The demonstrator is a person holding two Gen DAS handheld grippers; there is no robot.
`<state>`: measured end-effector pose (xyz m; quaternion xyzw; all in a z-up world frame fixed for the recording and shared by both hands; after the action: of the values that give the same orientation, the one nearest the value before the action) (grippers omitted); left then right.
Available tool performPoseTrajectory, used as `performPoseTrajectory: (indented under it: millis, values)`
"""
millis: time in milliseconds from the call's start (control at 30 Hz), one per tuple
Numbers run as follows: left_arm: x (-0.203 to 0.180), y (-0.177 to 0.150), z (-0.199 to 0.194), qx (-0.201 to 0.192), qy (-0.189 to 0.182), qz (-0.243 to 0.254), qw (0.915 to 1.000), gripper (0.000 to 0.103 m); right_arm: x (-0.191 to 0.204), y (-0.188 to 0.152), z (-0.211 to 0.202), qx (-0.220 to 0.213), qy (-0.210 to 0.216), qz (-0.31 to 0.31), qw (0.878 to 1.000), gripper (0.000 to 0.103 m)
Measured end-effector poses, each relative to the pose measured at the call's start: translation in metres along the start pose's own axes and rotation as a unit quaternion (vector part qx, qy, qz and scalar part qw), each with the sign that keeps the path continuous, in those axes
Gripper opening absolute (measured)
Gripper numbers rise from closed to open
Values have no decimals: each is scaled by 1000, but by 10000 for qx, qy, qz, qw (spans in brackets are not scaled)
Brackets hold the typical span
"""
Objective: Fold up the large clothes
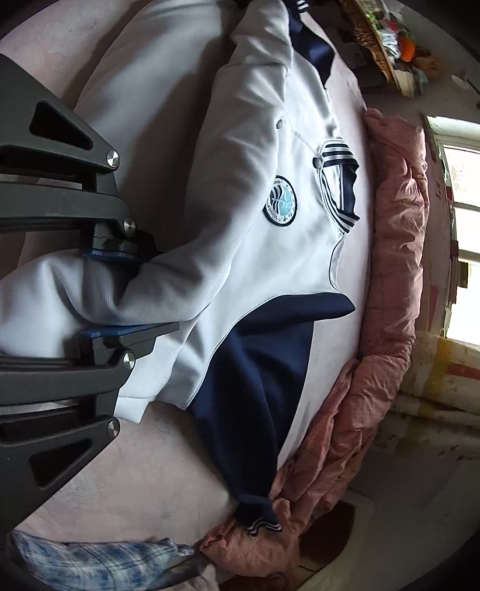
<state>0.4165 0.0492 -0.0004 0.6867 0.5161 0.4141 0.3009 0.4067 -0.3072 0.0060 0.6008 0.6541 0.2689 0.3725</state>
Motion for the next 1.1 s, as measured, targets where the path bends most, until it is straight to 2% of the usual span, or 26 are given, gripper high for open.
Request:
performPoseTrajectory:
  millis: [67,100,133,167,200,267,367,433,500,567,633,800,900,967,1033,1100]
  values:
    - [0,1,-3,-88,-135,-9,9999,46,-3,0,-7,7,34,32,10000,30]
    - [1,2,-7,-152,-134,-13,9998,52,-5,-2,-11,12,23,24,10000,39]
    - [2,3,-11,-233,-88,-14,9997,68,-8,-3,-18,5,-8,24,10000,53]
    - [4,5,-17,-331,-2,-16,9995,81,-10,-4,-25,-62,-24,34,10000,60]
    - [5,7,-24,-423,80,-35,9991,84,-13,-5,-34,-164,-44,49,9998,64]
    - [12,9,-35,-434,136,-188,9988,85,-22,-2,-47,-293,-198,96,9993,64]
    - [27,12,-48,-345,254,-562,9975,87,-36,2,-53,-388,-171,261,9988,64]
    - [38,13,-49,-296,722,-519,9956,88,-45,-1,-46,-275,-285,333,9987,64]
    - [51,9,-45,-198,1235,-415,9913,90,-58,-2,-40,-307,-573,427,9970,64]
    - [67,4,-38,-21,1481,-457,9879,90,-70,-3,-36,-393,-861,512,9942,64]
    - [84,-3,-31,103,1488,-660,9866,90,-84,-5,-32,-368,-1039,707,9914,64]
    - [108,-16,-22,143,1007,-1319,9860,90,-104,-10,-27,-262,-724,1250,9892,64]
    - [97,-13,-21,-111,1106,-1062,9881,90,-104,-9,-34,-591,-251,1417,9878,64]
    - [93,-12,-17,-111,1315,-824,9878,87,-103,-12,-31,-496,152,1501,9873,64]
    - [100,-12,-10,-82,1657,-858,9824,85,-103,-16,-23,-294,341,1631,9856,64]
    - [120,-15,-3,-18,1984,-1126,9736,83,-106,-22,-10,-56,74,1592,9872,64]
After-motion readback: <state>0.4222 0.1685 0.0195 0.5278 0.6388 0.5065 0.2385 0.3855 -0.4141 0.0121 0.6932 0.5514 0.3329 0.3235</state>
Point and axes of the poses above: each gripper's, at about its wrist camera, not at the fingertips, and z roughly the way its jaws point, x to its left, y to its top, the point moved 4 cm from there along z, roughly the way its jaws point, and after that the axes turned 9 degrees about -x, right-handed, at the moved point
